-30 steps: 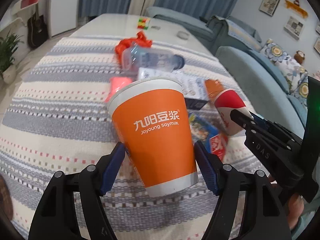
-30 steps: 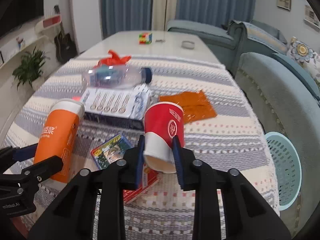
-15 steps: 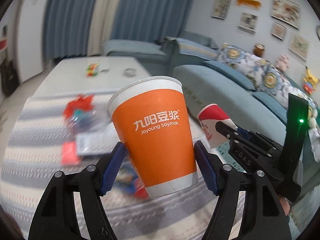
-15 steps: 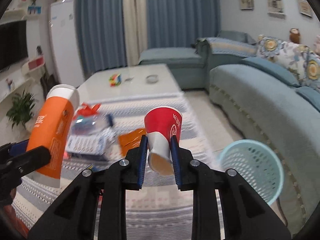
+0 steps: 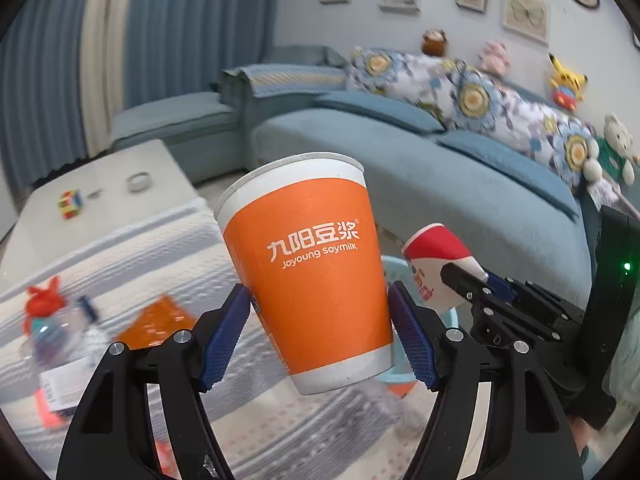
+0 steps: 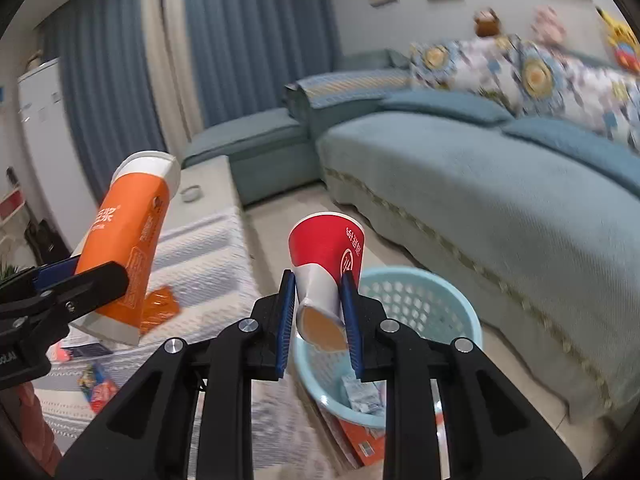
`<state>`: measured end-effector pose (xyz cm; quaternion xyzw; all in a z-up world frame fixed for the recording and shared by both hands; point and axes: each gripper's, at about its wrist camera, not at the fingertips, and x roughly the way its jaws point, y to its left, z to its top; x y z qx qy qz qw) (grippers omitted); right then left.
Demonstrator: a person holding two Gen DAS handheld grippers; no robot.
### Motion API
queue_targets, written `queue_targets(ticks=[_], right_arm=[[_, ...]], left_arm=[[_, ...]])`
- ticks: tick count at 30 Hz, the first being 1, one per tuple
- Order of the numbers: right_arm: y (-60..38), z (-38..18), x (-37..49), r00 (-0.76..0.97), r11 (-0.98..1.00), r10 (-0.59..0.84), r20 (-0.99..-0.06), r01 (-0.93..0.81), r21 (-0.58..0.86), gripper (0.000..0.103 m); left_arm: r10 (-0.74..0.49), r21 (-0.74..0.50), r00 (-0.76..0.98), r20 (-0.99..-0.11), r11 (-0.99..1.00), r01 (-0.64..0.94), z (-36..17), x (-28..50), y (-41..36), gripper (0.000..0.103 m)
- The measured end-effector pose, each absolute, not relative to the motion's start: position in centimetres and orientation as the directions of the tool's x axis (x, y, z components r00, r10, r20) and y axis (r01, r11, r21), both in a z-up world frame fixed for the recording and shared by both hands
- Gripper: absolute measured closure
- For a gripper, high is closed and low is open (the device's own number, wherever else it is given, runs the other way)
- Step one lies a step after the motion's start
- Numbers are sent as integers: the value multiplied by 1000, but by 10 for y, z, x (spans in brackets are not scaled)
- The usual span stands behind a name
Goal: Collect trash
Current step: 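Carry both cups over the blue basket and open both tools to drop them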
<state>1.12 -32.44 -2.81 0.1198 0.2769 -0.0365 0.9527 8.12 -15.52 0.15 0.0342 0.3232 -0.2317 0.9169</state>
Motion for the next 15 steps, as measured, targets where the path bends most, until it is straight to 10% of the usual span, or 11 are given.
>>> queue_targets(ticks=[15], right_arm=[[-386, -146, 39, 687, 919, -42, -725, 311, 241, 81]], left_arm=[[-407, -113, 506, -761, 851, 513, -106, 131, -226, 33]])
